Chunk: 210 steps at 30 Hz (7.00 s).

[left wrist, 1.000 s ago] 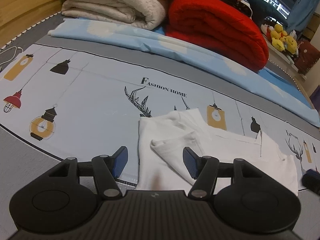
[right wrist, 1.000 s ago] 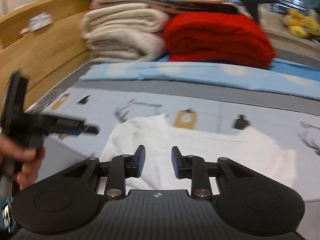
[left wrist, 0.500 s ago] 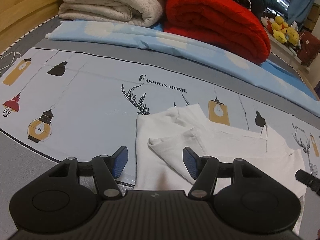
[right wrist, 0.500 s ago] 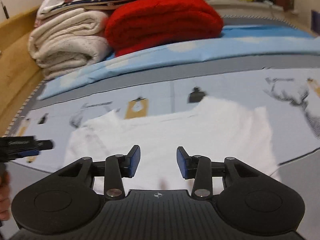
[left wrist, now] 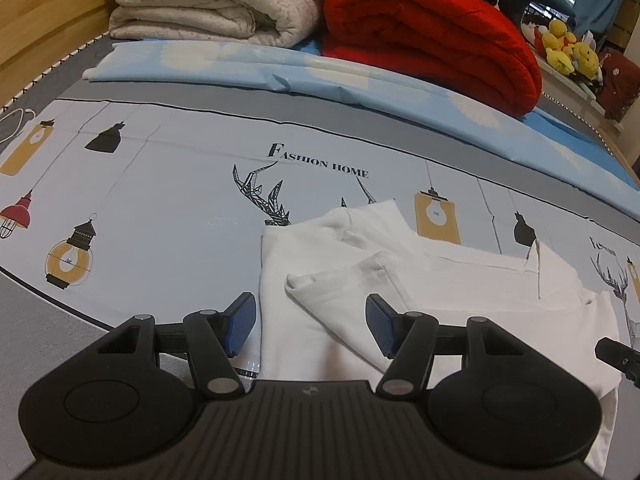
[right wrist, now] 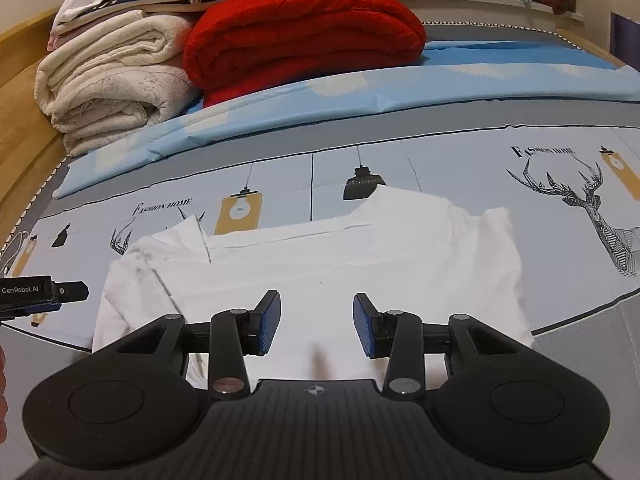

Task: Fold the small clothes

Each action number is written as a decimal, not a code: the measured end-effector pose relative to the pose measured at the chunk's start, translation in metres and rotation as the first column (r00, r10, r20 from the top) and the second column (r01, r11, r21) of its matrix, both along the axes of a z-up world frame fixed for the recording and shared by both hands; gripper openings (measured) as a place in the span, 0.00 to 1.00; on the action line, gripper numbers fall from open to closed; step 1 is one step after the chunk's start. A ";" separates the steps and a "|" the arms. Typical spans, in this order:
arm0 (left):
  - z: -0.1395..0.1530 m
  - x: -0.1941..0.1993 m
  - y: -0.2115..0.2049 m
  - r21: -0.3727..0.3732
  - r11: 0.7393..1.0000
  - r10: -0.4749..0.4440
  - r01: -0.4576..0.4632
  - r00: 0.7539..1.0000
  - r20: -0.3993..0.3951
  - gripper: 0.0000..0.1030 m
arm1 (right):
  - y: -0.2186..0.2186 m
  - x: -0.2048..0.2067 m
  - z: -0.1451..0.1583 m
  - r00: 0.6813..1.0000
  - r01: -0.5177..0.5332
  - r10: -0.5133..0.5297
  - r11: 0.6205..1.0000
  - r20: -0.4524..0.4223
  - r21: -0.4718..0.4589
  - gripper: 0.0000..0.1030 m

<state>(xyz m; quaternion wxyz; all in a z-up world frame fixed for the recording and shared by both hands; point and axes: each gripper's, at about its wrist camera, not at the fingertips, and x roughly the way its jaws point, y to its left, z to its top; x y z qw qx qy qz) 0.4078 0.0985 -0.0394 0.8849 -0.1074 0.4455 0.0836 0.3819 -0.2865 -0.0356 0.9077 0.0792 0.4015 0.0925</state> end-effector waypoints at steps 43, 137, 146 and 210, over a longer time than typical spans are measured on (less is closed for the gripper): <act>0.006 0.002 0.033 -0.069 0.993 0.101 -0.098 0.994 0.037 0.15 | 0.001 0.007 -0.004 0.999 0.045 -0.044 0.998 0.007 -0.045 0.41; -0.019 -0.034 0.036 -0.312 0.864 0.371 -0.394 0.919 -0.133 0.06 | -0.028 0.000 -0.076 0.829 0.434 -0.302 0.878 -0.470 0.203 0.38; -0.014 -0.038 0.055 -0.285 0.850 0.433 -0.443 0.896 -0.102 0.20 | -0.030 -0.004 -0.072 0.832 0.441 -0.323 0.879 -0.451 0.184 0.38; -0.012 -0.030 0.034 -0.249 0.908 0.326 -0.336 0.942 -0.085 0.16 | -0.136 -0.012 -0.031 0.636 0.770 -0.730 0.624 -0.251 0.134 0.07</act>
